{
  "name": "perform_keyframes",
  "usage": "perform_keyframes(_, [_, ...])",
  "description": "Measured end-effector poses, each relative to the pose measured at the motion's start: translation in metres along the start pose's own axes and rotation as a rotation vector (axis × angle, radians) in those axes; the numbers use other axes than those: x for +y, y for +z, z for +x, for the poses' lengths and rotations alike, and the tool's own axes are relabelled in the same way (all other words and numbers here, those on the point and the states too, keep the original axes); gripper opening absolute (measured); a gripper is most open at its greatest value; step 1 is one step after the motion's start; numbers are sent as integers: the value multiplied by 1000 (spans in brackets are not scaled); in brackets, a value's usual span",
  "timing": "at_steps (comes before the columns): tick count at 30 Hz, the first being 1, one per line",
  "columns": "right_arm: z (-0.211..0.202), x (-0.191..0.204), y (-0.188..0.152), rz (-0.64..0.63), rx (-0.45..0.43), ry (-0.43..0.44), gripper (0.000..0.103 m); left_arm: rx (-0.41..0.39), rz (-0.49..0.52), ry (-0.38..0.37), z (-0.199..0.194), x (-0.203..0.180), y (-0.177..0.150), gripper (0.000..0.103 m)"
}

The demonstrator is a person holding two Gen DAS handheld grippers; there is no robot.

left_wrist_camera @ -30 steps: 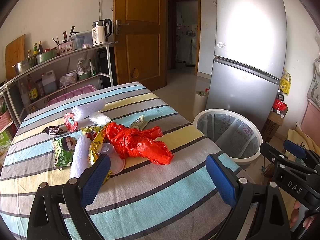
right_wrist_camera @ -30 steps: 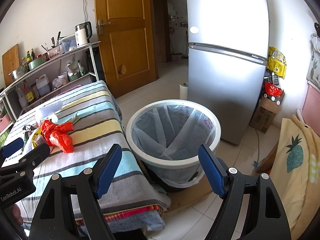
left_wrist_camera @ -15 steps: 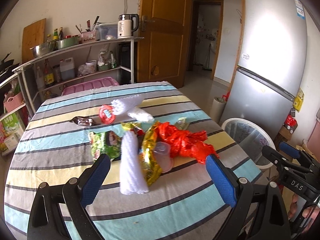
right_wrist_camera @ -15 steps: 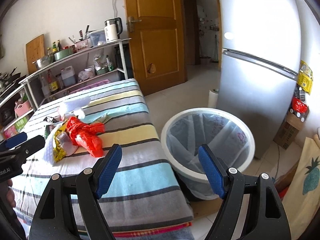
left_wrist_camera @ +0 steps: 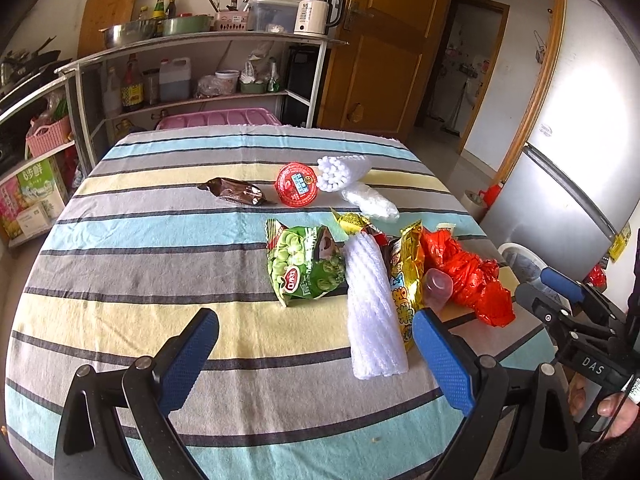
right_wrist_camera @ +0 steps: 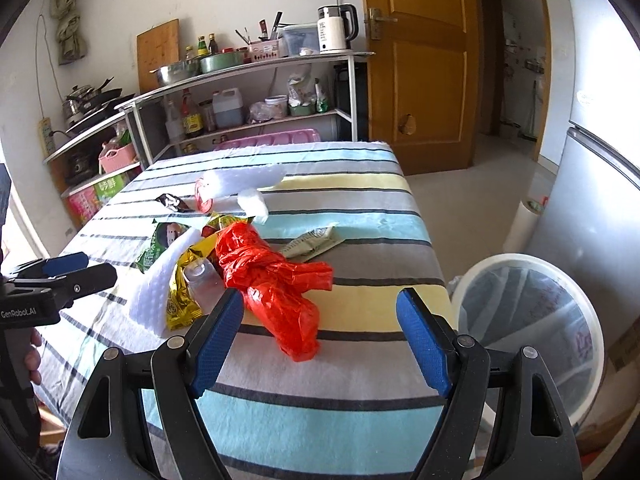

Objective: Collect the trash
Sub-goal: 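Grasp the red plastic bag with the right tool while the left tool grasps the white foam net sleeve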

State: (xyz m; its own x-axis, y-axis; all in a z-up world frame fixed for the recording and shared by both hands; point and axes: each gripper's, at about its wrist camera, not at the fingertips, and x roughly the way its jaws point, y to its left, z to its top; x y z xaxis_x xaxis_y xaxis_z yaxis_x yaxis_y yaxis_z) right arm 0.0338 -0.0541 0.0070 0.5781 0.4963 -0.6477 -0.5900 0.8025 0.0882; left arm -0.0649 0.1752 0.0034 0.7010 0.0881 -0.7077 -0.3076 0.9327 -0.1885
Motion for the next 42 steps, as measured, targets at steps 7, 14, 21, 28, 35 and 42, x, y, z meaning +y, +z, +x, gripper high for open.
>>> perform_keyframes(7, [22,2,12,-46,46,57,79,84,13,-38,25,-13,7,99])
perform_keyframes(14, [37,9,20,-113,84,137,79,121,43,-58,40,-20,12,89])
perform_keyframes(21, [41,18,17,-156,111,209,77,159,50,-90,53,-25,11,71])
perform_keyframes(28, [49,16,15,-153,135,235,65,182,60,-97,60,-27,11,53])
perform_keyframes(35, [48,19,11,-175,145,230,51,173,68,-108,59,-31,11,41])
perform_keyframes(42, [45,21,8,-178,138,234,42,175,70,-118,59,-32,9,33])
